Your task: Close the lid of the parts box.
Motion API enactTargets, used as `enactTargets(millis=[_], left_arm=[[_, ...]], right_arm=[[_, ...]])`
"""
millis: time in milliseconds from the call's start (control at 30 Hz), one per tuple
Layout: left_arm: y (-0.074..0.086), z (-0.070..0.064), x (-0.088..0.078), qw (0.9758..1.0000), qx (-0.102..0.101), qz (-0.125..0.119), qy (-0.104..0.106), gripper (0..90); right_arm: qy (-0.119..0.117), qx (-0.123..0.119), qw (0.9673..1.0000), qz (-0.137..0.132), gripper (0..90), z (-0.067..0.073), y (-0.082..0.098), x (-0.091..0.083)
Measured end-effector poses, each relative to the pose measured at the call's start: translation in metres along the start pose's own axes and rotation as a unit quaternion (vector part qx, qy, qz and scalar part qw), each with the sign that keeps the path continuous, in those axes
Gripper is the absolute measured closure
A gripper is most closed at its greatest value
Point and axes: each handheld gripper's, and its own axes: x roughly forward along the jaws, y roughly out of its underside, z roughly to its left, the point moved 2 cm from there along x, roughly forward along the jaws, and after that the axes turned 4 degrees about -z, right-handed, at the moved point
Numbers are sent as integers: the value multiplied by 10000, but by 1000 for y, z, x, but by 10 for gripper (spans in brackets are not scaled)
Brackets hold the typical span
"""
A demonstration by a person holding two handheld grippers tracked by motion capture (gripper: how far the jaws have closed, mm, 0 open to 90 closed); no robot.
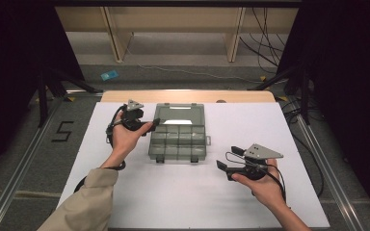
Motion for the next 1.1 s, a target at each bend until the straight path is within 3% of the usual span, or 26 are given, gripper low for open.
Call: enactTargets(millis=[133,167,233,267,300,333,367,433,500,533,633,667,700,733,767,833,1000,1033,1100], left_arm=[[-3,3,9,10000,-30,53,-30,246],[-4,5,10,9999,68,145,-26,249],[-6,5,14,10000,-54,68,-40,252],[-7,7,15,9999,33,141,-45,256],[-8,8,16,9999,42,155,-45,260],[-8,9,16,9996,135,251,-22,267],[-10,10,22,9998,1,177,-51,290],[-10,12,23,9997,56,254,-51,300],[-11,12,28,9997,-94,211,-96,335],[-11,14,29,9994,-12,323,-100,348],[-12,16,39,9990,-186,356,-204,375],[-13,17,41,9986,-215,413,-231,396],[-13,20,41,9980,-88,578,-230,441],[-13,18,45,9982,-239,500,-244,441],[-12,21,51,9968,-146,730,-301,481],[-11,21,53,9963,-164,775,-340,517],[-7,24,67,9927,-426,1012,-492,575],[-4,24,71,9909,-501,1123,-552,597],[-4,24,73,9901,-573,1142,-576,626]], right_arm=[[-68,-4,9999,-146,206,0,1,3],[-45,-5,9999,-107,206,0,1,2],[-47,-3,10000,-82,206,-1,1,2],[-75,126,9999,-16,206,1,1,1],[-5,-7,10000,-34,206,-1,1,1],[-8,21,10000,35,206,-1,1,0],[-108,130,9998,-82,206,0,2,3],[-104,124,9998,-86,206,0,2,3],[-100,112,9998,-94,206,1,2,3],[-39,65,10000,-26,206,0,1,2],[-40,75,10000,-33,206,0,1,2],[-47,11,9998,-167,206,-1,1,4],[-39,3,9999,-161,206,-1,1,4],[-39,3,9999,-161,206,-1,1,4],[-112,128,9998,-92,206,0,2,3],[-109,121,9998,-89,206,0,2,3],[-63,136,9999,-30,206,0,1,2],[-124,153,9998,-53,206,0,2,3],[-125,152,9998,-58,206,0,2,3]])
